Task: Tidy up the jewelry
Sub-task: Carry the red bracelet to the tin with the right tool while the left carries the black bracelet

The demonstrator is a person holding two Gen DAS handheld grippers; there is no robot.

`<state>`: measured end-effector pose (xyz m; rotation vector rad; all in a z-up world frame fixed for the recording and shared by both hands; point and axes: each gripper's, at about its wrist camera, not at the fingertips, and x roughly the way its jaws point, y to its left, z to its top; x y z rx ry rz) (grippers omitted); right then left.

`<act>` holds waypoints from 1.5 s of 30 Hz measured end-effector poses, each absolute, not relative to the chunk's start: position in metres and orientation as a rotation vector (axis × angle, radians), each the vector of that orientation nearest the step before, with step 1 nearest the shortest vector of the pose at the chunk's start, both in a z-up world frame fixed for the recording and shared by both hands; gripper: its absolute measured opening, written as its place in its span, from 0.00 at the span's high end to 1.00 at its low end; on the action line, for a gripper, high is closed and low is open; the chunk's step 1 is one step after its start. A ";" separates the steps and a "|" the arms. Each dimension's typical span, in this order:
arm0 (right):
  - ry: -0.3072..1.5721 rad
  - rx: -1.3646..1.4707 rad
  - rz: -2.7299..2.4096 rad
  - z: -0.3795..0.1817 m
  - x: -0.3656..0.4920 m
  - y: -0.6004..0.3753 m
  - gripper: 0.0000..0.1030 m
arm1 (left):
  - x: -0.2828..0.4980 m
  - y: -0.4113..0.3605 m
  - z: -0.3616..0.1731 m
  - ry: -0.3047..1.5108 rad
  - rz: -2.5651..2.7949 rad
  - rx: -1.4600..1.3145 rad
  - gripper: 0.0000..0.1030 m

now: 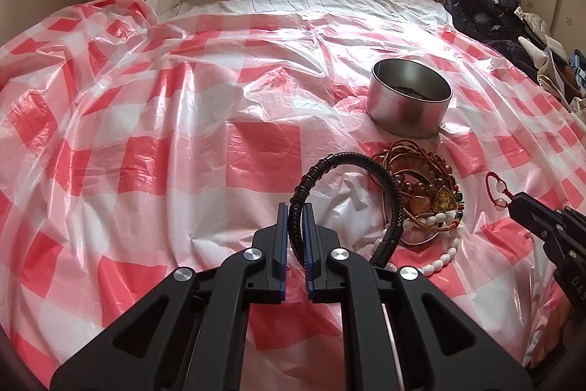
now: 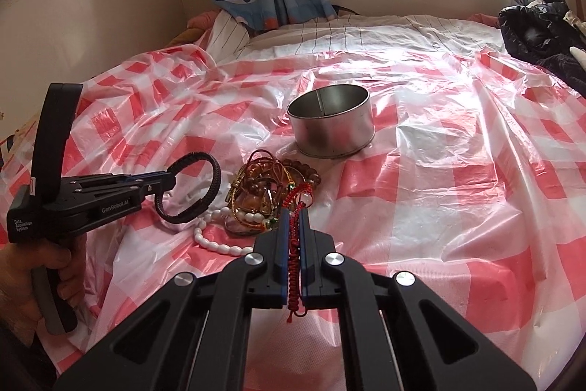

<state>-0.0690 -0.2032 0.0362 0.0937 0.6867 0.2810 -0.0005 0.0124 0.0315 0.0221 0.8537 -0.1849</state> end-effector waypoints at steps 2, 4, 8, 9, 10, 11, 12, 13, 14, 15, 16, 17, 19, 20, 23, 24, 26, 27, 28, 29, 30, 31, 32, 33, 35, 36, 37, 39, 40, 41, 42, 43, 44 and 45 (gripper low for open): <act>0.680 0.107 0.288 0.038 -0.069 -0.204 0.95 | -0.001 0.012 0.033 0.850 -0.184 0.026 0.94; 0.669 0.113 0.290 0.040 -0.068 -0.205 0.95 | -0.002 0.011 0.034 0.844 -0.182 0.033 0.94; 0.658 0.135 0.295 0.044 -0.066 -0.207 0.95 | -0.002 0.009 0.037 0.831 -0.181 0.045 0.94; 0.657 0.139 0.297 0.044 -0.065 -0.207 0.95 | -0.003 0.008 0.038 0.828 -0.181 0.049 0.94; 0.655 0.143 0.299 0.044 -0.065 -0.207 0.95 | -0.003 0.007 0.039 0.825 -0.181 0.053 0.94; 0.655 0.144 0.302 0.044 -0.065 -0.207 0.95 | -0.004 0.007 0.040 0.822 -0.181 0.059 0.94; 0.655 0.143 0.303 0.044 -0.064 -0.207 0.95 | -0.004 0.006 0.040 0.821 -0.181 0.062 0.94; 0.655 0.144 0.305 0.043 -0.064 -0.206 0.95 | -0.004 0.005 0.040 0.820 -0.180 0.066 0.94; 0.656 0.144 0.307 0.043 -0.064 -0.206 0.95 | -0.005 0.005 0.040 0.819 -0.179 0.068 0.94; 0.657 0.144 0.308 0.043 -0.064 -0.206 0.95 | -0.005 0.004 0.040 0.819 -0.179 0.072 0.94; 0.656 0.145 0.309 0.043 -0.064 -0.206 0.95 | -0.005 0.004 0.040 0.818 -0.179 0.074 0.94; 0.656 0.145 0.309 0.043 -0.064 -0.206 0.95 | -0.005 0.003 0.040 0.817 -0.180 0.077 0.94; 0.653 0.147 0.310 0.043 -0.064 -0.205 0.95 | -0.005 0.002 0.041 0.814 -0.180 0.083 0.94; 0.652 0.147 0.310 0.043 -0.064 -0.205 0.95 | -0.006 0.001 0.041 0.813 -0.179 0.086 0.94; 0.649 0.148 0.314 0.043 -0.062 -0.204 0.95 | -0.006 0.000 0.042 0.809 -0.180 0.091 0.94; 0.649 0.147 0.316 0.043 -0.062 -0.203 0.95 | -0.007 -0.001 0.042 0.806 -0.180 0.092 0.94; 0.647 0.146 0.321 0.043 -0.060 -0.201 0.95 | -0.007 -0.002 0.044 0.800 -0.184 0.092 0.94; 0.646 0.147 0.323 0.044 -0.059 -0.201 0.95 | -0.007 -0.002 0.045 0.797 -0.185 0.094 0.94; 0.644 0.147 0.326 0.044 -0.058 -0.200 0.95 | -0.006 -0.003 0.045 0.795 -0.186 0.095 0.94; 0.642 0.147 0.329 0.044 -0.057 -0.199 0.95 | -0.006 -0.004 0.046 0.793 -0.188 0.097 0.94; 0.641 0.149 0.330 0.045 -0.056 -0.199 0.95 | -0.006 -0.004 0.046 0.792 -0.189 0.098 0.94; 0.641 0.151 0.332 0.045 -0.056 -0.199 0.95 | -0.006 -0.005 0.046 0.792 -0.190 0.100 0.94; 0.640 0.152 0.333 0.045 -0.056 -0.199 0.95 | -0.006 -0.005 0.046 0.792 -0.191 0.101 0.94; 0.638 0.153 0.334 0.045 -0.056 -0.200 0.95 | -0.007 -0.006 0.047 0.790 -0.192 0.103 0.94; 0.633 0.155 0.335 0.047 -0.057 -0.200 0.95 | -0.007 -0.008 0.048 0.787 -0.194 0.107 0.94; 0.632 0.155 0.336 0.047 -0.057 -0.200 0.95 | -0.008 -0.009 0.048 0.785 -0.195 0.108 0.94; 0.631 0.155 0.337 0.047 -0.057 -0.200 0.95 | -0.008 -0.009 0.049 0.784 -0.195 0.108 0.94; 0.630 0.158 0.342 0.048 -0.056 -0.199 0.95 | -0.008 -0.010 0.050 0.781 -0.200 0.106 0.94; 0.630 0.162 0.346 0.049 -0.054 -0.200 0.95 | -0.008 -0.011 0.050 0.782 -0.205 0.099 0.94; 0.628 0.166 0.349 0.050 -0.053 -0.199 0.95 | -0.008 -0.011 0.051 0.784 -0.212 0.086 0.94; 0.628 0.168 0.353 0.050 -0.051 -0.199 0.95 | -0.007 -0.010 0.053 0.785 -0.221 0.069 0.94; 0.627 0.171 0.356 0.051 -0.049 -0.198 0.95 | -0.007 -0.009 0.055 0.784 -0.226 0.057 0.94; 0.625 0.171 0.359 0.053 -0.047 -0.198 0.95 | -0.006 -0.009 0.058 0.781 -0.229 0.049 0.94; 0.623 0.173 0.361 0.054 -0.045 -0.198 0.95 | -0.005 -0.009 0.062 0.777 -0.233 0.032 0.94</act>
